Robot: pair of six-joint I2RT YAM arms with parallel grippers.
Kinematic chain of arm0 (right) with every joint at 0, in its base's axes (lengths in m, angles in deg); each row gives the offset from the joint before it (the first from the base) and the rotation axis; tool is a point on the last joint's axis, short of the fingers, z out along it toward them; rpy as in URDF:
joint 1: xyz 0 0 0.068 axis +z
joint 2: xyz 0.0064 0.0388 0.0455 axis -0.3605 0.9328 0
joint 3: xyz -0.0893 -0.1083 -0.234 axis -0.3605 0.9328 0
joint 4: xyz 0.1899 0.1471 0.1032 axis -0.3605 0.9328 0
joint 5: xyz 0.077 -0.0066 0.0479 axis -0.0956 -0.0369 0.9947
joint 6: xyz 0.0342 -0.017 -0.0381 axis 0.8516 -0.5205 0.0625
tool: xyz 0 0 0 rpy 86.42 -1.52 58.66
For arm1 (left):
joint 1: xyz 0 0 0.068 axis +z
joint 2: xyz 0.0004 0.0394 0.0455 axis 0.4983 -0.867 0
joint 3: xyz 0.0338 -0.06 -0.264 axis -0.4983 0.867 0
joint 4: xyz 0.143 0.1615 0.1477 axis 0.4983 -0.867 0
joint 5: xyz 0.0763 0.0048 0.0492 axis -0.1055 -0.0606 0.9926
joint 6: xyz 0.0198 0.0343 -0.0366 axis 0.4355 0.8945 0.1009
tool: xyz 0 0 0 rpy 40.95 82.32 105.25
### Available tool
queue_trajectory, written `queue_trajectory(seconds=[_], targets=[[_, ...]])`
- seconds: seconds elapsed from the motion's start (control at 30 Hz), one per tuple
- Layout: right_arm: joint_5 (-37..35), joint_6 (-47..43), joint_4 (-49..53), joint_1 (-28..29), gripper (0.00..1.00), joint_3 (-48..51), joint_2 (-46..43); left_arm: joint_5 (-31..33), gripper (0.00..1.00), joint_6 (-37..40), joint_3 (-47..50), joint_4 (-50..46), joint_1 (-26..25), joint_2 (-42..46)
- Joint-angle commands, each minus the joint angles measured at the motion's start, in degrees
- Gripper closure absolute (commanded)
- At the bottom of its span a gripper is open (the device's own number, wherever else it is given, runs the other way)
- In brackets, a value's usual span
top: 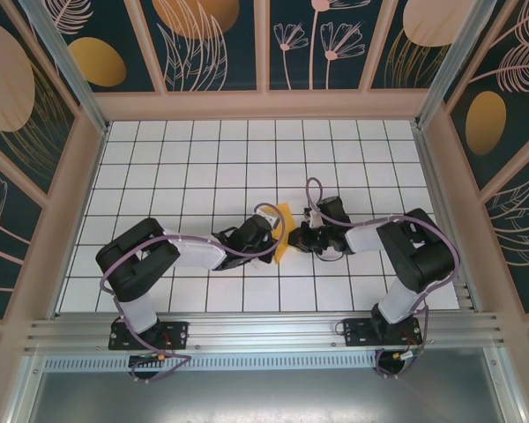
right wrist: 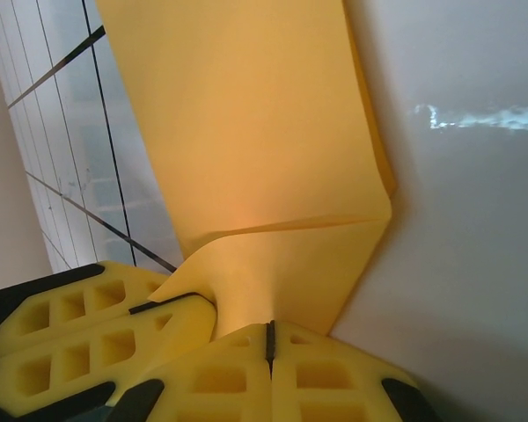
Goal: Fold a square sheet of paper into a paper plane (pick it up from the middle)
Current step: Third fold the triangle at the center of the table.
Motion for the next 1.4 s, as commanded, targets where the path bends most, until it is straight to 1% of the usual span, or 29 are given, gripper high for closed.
queue_trajectory(seconds=[0.0,0.1,0.2,0.27,0.4,0.57,0.73,0.83,0.93,1.27,1.37], targets=[[-1.1,0.0,2.2,0.7,0.93,1.3,-4.0,1.9,1.00,-0.9,1.6,-5.3,0.4,-0.3],[-0.5,0.9,1.8,1.7,0.93,2.1,-6.3,1.9,1.00,-1.0,1.6,-5.3,0.4,0.0],[-0.4,2.4,0.1,3.1,0.93,2.8,-6.0,2.1,1.00,-0.9,1.5,-5.2,0.4,-0.2],[0.0,3.6,-2.4,3.1,0.93,3.5,-4.8,2.0,1.00,-0.9,1.4,-5.2,0.3,-0.3],[-1.6,4.5,-4.6,3.1,0.93,4.3,-1.5,2.0,1.00,-0.8,1.4,-5.2,0.4,-0.4],[-1.1,4.3,-5.7,3.1,0.94,4.5,1.1,1.8,1.00,-0.8,1.7,-5.0,0.4,-0.4],[-1.1,4.3,-3.6,3.1,0.94,4.8,-3.6,2.0,1.00,-1.0,1.9,-5.0,0.4,-0.2],[-0.7,4.8,-3.4,4.6,0.93,5.5,-6.7,2.0,1.00,-0.9,2.0,-4.8,0.4,-0.1],[-0.3,5.5,-4.1,5.5,0.93,5.5,-7.3,2.0,1.00,-0.8,1.8,-4.8,0.3,-0.3],[-1.5,7.2,-8.7,6.6,0.94,6.7,-0.7,1.9,1.00,-0.8,1.6,-5.1,0.4,-0.2],[-1.2,7.2,-8.9,6.6,0.94,6.8,-0.5,2.0,1.00,-0.7,1.7,-5.2,0.4,-0.2]])
